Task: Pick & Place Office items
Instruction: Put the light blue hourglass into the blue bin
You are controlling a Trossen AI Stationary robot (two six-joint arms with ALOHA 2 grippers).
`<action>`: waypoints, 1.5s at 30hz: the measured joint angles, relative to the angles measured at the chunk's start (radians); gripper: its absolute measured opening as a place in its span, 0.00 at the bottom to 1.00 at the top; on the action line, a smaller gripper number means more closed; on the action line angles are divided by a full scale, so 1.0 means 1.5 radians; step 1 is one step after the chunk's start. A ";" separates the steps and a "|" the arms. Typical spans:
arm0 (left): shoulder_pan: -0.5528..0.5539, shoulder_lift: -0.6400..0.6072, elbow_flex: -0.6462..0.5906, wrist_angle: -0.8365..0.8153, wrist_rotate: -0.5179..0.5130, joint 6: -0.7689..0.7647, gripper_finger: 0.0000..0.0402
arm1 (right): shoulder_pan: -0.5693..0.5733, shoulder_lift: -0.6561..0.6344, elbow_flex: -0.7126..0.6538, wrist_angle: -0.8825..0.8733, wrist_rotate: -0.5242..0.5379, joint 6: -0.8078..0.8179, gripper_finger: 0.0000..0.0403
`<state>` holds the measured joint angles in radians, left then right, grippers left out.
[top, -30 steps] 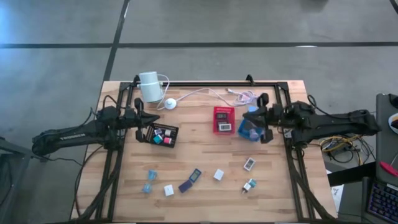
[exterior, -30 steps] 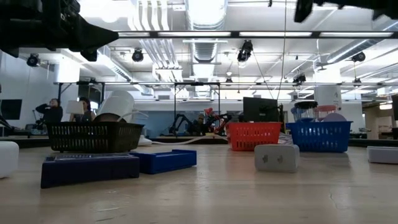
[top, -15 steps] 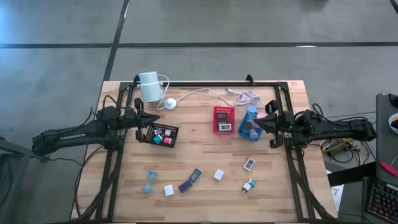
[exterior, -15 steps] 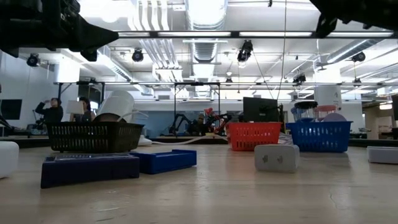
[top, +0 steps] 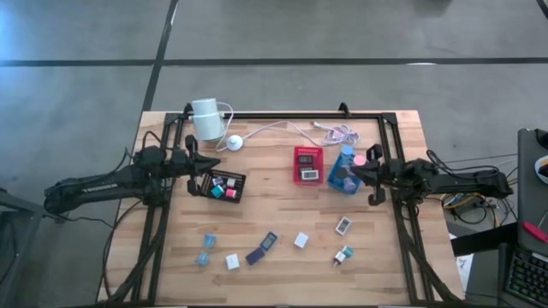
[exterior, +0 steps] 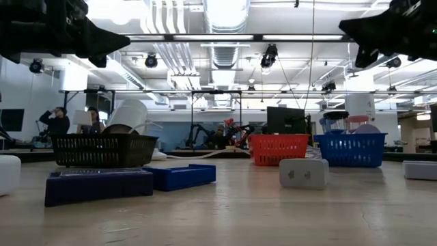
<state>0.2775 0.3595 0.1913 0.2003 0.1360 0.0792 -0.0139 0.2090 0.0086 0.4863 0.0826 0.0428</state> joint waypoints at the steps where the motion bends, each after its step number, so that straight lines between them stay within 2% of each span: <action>1: 0.000 0.000 0.000 0.000 0.000 0.003 0.03 | 0.000 0.000 0.000 0.003 0.000 -0.004 0.02; 23: 0.000 0.000 0.000 0.000 -0.002 0.009 0.03 | 0.000 0.007 0.000 -0.007 -0.001 -0.013 0.02; 30: -0.001 0.000 -0.001 0.018 0.005 -0.060 0.03 | 0.000 0.007 0.000 -0.009 -0.001 -0.023 0.02; 33: -0.001 0.000 0.001 0.016 0.031 -0.082 0.03 | 0.000 0.007 0.000 -0.013 -0.001 -0.023 0.02; 38: -0.038 0.023 0.081 -0.055 0.067 -0.151 0.01 | 0.000 0.008 0.000 -0.013 0.025 -0.047 0.02; 41: -0.092 0.060 0.181 -0.175 0.008 -0.154 0.01 | 0.000 0.016 0.000 -0.015 0.054 -0.059 0.02; 45: -0.182 0.142 0.336 -0.411 -0.183 -0.184 0.01 | 0.000 0.025 0.001 -0.030 0.080 -0.073 0.02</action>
<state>0.0039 0.5723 0.6955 -0.4166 -0.1385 -0.1974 -0.0143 0.2466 0.0093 0.4407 0.2024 -0.0670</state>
